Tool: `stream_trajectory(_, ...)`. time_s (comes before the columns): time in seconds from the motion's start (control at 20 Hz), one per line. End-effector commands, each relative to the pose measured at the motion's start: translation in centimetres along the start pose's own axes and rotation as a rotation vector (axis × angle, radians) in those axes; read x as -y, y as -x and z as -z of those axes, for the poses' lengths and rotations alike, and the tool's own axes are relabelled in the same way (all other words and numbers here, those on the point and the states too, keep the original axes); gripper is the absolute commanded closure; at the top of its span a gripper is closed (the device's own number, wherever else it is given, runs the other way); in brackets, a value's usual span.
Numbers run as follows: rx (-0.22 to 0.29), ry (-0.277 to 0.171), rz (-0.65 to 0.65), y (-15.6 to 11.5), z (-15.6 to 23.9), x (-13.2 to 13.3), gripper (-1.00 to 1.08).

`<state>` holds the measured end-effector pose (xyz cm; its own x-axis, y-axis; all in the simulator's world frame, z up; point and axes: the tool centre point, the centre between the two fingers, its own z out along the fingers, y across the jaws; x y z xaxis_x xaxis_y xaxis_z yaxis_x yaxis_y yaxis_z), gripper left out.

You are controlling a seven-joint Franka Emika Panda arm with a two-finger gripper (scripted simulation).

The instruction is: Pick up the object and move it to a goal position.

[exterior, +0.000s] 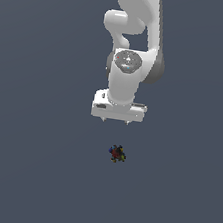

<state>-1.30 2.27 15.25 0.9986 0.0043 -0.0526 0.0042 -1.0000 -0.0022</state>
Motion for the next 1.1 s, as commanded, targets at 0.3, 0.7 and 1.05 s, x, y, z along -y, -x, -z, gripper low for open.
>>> stream_trajectory(0.3, -0.003, -0.011, 0.005, -0.4, 0.5, 1.6, -0.92)
stream_trajectory(0.7, -0.005, -0.015, 0.008, -0.6, 0.6, 2.3, -0.92)
stream_trajectory(1.05, -0.013, -0.009, 0.063, -2.2, -0.4, 2.5, -0.92)
